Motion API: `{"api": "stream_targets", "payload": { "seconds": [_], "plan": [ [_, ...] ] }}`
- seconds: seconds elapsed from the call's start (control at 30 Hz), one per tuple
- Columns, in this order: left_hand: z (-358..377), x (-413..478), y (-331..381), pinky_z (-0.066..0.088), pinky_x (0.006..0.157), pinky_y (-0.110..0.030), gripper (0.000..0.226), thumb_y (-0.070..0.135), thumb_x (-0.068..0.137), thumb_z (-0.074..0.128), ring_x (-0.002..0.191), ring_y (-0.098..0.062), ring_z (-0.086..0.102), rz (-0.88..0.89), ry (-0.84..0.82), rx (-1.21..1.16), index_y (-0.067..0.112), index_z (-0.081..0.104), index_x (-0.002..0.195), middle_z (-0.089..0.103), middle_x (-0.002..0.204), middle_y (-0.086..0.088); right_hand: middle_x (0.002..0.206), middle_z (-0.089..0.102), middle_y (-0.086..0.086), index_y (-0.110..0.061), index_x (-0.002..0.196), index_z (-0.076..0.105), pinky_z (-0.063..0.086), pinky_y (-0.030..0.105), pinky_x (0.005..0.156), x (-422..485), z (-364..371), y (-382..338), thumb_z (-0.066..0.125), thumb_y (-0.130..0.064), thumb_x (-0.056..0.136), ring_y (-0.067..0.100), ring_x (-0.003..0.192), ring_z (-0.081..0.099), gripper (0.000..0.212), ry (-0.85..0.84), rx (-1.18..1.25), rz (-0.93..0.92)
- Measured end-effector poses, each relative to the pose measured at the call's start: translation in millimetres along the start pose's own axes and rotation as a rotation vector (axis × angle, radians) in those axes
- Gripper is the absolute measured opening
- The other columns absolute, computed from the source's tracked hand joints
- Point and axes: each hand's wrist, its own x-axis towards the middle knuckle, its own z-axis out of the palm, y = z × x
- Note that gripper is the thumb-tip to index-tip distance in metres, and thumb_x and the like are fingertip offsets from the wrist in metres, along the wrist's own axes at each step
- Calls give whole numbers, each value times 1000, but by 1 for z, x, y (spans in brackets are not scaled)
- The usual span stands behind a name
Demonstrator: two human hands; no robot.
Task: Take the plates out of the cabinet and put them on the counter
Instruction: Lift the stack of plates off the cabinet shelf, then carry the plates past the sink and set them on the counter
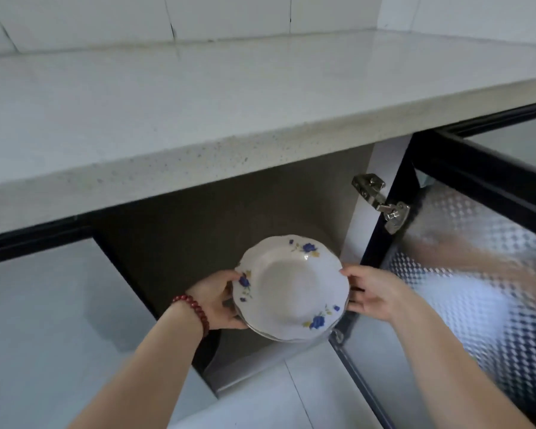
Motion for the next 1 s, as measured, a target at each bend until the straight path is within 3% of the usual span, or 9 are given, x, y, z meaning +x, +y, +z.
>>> {"api": "stream_targets", "payload": {
  "seconds": [0.27,0.43,0.53,0.63,0.8,0.9,1.0],
  "plan": [
    [5,-129,-13,46,84,-56,18,22,83,56,95,-38,54,-200,2,-33,8,63,94,61,98,-14,104,65,15,-5,100,65,52,37,58,-160,-2,-20,65,-13,80,31,89,63,22,129,-7,172],
    [27,-235,12,50,69,-48,22,30,84,52,100,-36,50,-214,-43,6,13,63,94,55,104,-12,110,63,18,-3,101,62,55,45,70,-272,-4,-67,64,-17,83,33,94,61,22,190,9,225],
    [45,-296,40,51,65,-44,21,31,85,49,96,-34,51,-194,-74,49,16,61,93,55,104,-11,113,63,18,-5,104,62,56,42,63,-328,-5,-99,65,-20,81,33,96,61,28,219,43,227],
    [59,-343,66,51,70,-44,23,32,85,47,86,-30,51,-155,-106,65,17,62,96,57,97,-8,105,65,16,-8,101,63,55,37,55,-373,-4,-131,67,-19,79,31,89,62,26,234,68,198],
    [84,-407,88,47,70,-40,22,29,84,46,73,-27,49,-75,-118,3,18,57,99,55,86,-7,96,61,11,-12,94,62,54,36,58,-418,-6,-175,66,-20,81,25,79,59,16,160,78,127],
    [96,-433,87,48,68,-41,24,30,84,45,75,-28,50,-23,-82,-28,16,59,98,55,89,-7,92,60,8,-12,95,61,53,35,59,-434,-11,-193,62,-21,84,22,76,58,14,93,21,81],
    [105,-451,80,51,67,-47,35,36,83,46,83,-31,54,18,-57,-21,19,63,109,57,100,-8,91,62,7,-12,94,62,52,35,57,-449,-22,-202,59,-17,86,21,76,58,11,44,-6,34]
  ]
}}
